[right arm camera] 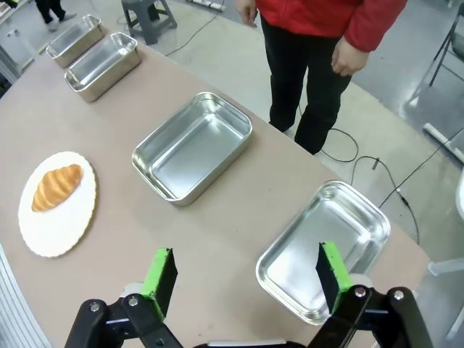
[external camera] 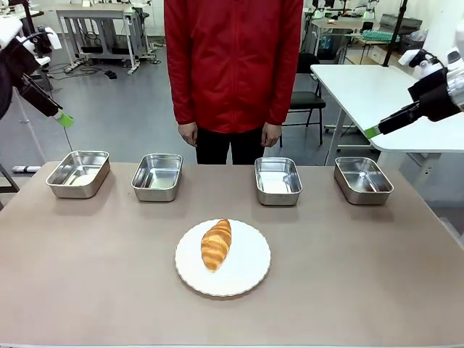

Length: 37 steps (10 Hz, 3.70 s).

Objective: Place the bread in the container.
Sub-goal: Place the Butter Roll into the Airtight Container indicated by the human.

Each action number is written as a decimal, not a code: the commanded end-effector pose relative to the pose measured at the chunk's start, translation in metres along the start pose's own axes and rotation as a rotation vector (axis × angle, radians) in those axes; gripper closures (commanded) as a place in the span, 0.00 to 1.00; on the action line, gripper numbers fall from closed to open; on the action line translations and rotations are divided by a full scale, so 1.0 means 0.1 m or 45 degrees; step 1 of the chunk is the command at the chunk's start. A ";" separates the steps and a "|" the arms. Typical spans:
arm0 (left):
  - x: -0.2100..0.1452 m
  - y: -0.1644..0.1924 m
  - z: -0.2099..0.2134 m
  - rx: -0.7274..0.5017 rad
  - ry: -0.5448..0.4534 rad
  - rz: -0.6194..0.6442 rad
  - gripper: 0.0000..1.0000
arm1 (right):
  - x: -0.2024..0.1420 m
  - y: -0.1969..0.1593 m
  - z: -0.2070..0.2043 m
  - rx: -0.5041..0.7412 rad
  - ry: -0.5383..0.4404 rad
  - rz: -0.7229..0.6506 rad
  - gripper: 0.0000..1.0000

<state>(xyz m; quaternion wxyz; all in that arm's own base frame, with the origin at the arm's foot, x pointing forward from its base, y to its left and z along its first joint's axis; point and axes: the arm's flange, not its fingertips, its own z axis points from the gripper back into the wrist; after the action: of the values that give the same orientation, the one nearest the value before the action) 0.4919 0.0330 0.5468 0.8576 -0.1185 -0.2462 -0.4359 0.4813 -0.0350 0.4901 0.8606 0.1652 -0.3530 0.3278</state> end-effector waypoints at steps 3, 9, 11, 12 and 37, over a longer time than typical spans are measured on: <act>-0.46 0.47 0.55 -0.068 -0.210 0.007 0.00 | -0.26 -0.56 0.62 0.004 -0.177 0.109 0.00; -1.04 0.87 0.98 -0.040 -0.401 -0.017 0.00 | -0.73 -1.09 1.17 -0.038 -0.292 0.045 0.00; -1.17 0.92 1.11 0.026 -0.441 0.004 0.00 | -0.76 -1.14 1.20 -0.040 -0.305 0.041 0.00; -1.20 0.90 1.14 0.054 -0.460 0.028 0.00 | -0.78 -1.15 1.22 -0.050 -0.312 0.046 0.00; -1.11 0.53 1.36 0.148 -0.521 0.173 0.00 | -0.65 -1.00 1.50 -0.073 -0.336 0.048 0.00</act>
<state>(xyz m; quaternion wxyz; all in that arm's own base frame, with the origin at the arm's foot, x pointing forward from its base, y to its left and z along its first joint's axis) 0.4363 0.1982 0.6053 0.8240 -0.1730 -0.4302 -0.3256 0.4398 -0.2147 0.5413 0.8063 0.1770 -0.4736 0.3069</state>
